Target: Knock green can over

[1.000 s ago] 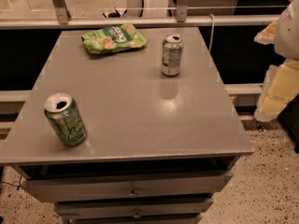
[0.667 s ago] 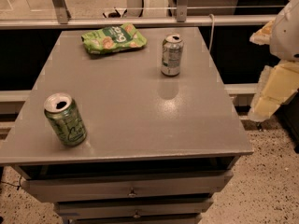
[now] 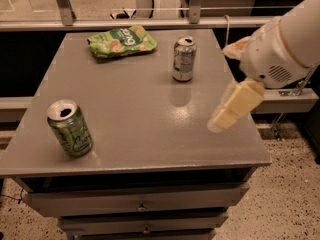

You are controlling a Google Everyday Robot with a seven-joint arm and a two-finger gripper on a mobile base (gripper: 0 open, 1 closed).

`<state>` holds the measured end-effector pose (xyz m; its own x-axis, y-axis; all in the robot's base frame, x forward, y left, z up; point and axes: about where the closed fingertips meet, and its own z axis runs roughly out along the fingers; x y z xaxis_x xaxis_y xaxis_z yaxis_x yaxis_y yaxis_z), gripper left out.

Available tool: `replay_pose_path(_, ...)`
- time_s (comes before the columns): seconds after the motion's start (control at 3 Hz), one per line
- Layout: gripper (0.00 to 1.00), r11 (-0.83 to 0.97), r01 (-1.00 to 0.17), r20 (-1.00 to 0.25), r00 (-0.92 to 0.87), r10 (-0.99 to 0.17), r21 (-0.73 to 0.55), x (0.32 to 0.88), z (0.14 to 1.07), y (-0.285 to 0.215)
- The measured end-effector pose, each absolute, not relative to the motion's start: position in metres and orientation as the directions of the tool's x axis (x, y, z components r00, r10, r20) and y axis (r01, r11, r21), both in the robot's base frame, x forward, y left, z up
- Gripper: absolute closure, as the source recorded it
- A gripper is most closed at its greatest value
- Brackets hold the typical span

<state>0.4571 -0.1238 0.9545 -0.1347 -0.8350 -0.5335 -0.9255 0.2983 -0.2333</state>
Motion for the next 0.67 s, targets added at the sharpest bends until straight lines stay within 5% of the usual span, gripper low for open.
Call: replay_pose_path(0.67,0.0,0.273,-0.945,-0.811,-0.016,-0.584,-0.178,0.466,0.931,-0.016)
